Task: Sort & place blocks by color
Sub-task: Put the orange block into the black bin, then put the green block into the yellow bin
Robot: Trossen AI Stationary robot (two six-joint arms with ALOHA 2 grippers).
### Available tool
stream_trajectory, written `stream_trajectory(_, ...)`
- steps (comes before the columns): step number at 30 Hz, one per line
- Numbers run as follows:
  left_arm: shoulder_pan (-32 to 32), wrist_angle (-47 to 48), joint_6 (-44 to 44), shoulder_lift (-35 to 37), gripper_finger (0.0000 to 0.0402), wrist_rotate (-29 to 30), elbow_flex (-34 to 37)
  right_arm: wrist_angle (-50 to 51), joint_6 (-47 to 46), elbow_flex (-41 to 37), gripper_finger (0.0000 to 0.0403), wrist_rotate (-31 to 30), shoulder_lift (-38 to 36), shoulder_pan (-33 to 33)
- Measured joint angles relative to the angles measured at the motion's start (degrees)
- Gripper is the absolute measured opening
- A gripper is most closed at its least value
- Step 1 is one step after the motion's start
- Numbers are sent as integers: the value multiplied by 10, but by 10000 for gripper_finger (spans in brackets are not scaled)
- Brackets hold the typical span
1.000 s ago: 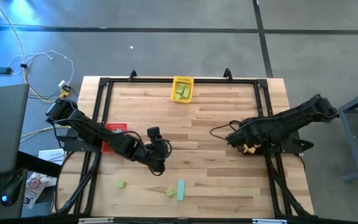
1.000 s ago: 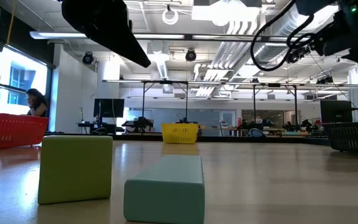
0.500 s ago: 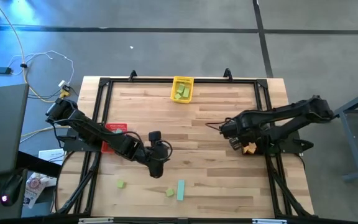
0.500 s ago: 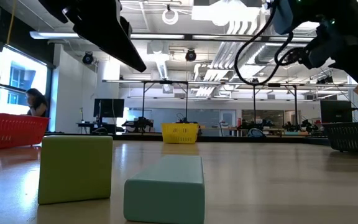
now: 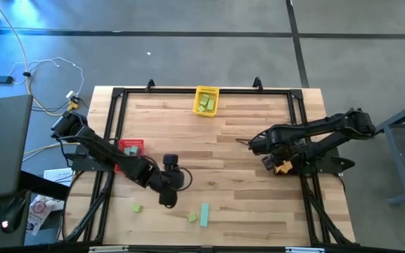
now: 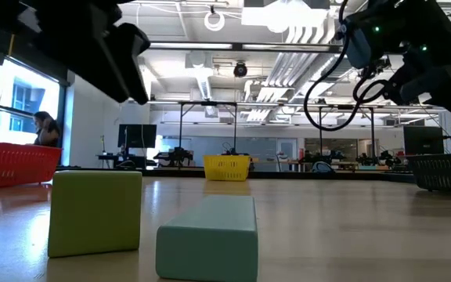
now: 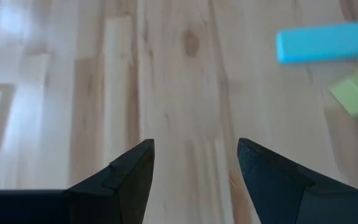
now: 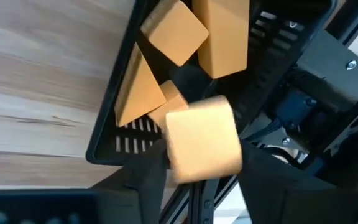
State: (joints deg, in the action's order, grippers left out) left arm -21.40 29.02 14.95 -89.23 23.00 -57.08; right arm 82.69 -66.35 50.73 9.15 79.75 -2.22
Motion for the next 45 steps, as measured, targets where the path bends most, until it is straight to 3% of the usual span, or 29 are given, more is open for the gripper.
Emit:
stream_trajectory(4,-15,23,14,0,216,-16,0,-1,8,1,191,-11,0,0)
stream_trajectory(15,-50,167,105,34,216,-25,-24,0,0,2,196,-36,-3,0)
stream_trajectory(24,-109,257,191,74,216,-59,-26,-19,-9,36,197,-93,-7,-1)
stream_trajectory(36,-193,282,433,76,216,-86,-26,-125,29,147,197,-249,-7,-1)
stream_trajectory(45,-235,282,690,76,216,-146,-26,-217,98,157,197,-276,-7,-1)
